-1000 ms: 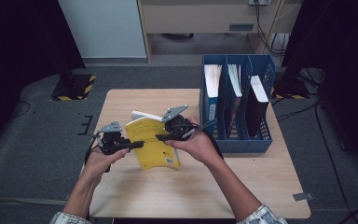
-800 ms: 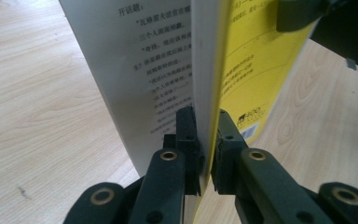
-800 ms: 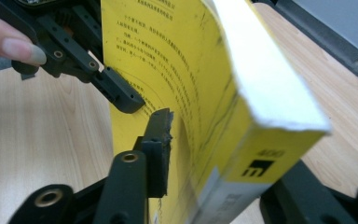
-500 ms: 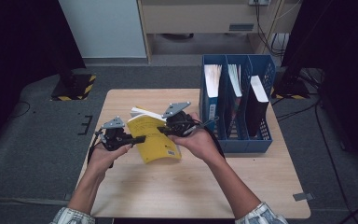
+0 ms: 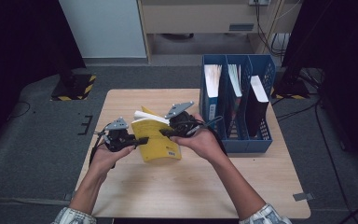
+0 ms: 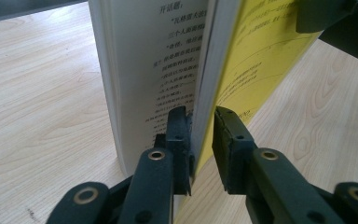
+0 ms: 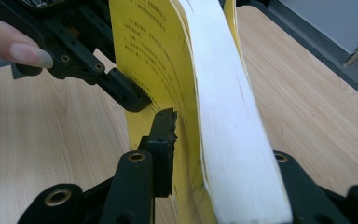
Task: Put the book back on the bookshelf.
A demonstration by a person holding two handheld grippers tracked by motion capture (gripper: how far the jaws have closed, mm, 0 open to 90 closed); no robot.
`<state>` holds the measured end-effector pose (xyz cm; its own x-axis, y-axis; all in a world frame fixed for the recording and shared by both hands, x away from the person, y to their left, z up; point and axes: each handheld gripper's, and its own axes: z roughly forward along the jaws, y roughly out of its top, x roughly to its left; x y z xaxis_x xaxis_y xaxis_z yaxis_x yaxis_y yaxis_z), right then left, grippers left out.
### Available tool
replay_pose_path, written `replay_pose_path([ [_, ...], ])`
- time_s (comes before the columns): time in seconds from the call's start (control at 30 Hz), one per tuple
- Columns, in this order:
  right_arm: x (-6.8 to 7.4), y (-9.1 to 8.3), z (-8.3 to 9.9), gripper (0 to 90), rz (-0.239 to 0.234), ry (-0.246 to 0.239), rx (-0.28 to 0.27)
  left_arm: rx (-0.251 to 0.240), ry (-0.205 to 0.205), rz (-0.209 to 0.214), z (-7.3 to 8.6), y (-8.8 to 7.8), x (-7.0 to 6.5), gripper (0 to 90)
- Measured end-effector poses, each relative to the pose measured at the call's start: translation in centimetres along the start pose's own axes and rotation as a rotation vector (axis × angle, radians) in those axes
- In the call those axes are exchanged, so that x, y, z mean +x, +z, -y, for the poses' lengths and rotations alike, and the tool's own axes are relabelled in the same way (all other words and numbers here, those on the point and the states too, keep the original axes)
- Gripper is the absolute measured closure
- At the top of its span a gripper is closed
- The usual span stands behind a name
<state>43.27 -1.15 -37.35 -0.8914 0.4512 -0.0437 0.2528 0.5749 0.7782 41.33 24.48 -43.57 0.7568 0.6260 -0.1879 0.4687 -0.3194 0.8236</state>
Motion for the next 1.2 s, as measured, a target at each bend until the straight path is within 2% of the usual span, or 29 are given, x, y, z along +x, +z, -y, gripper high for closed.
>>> replay_pose_path([
  [0.1, 0.0, 0.0, -0.2, 62.5, -0.017, 0.004, 0.002, -0.006, -0.001, -0.005, 0.1, 0.0, 0.0, 71.3],
  [0.17, 0.0, 0.0, -0.3, 64.0, -0.022, 0.001, -0.003, -0.011, 0.001, -0.017, 0.3, 0.0, -0.1, 68.5],
  [0.33, 0.2, -0.1, -0.4, 66.7, -0.034, 0.0, -0.009, -0.002, 0.0, -0.073, 1.2, -0.3, -0.2, 55.2],
  [0.53, 0.1, 0.0, -0.2, 66.6, -0.038, 0.001, -0.011, 0.028, 0.0, -0.095, 2.7, -0.6, -0.2, 47.3],
  [0.93, -0.2, 0.2, 0.5, 65.5, -0.061, 0.033, -0.008, 0.108, -0.009, -0.129, 5.6, -1.1, 0.0, 44.7],
  [1.03, -0.4, 0.3, 0.4, 65.2, -0.067, 0.042, -0.004, 0.131, -0.004, -0.15, 6.3, -1.3, 0.1, 44.0],
  [1.2, -0.4, 0.4, 0.3, 72.2, -0.075, 0.055, 0.0, 0.141, -0.014, -0.171, 7.3, -1.8, 0.4, 42.3],
])
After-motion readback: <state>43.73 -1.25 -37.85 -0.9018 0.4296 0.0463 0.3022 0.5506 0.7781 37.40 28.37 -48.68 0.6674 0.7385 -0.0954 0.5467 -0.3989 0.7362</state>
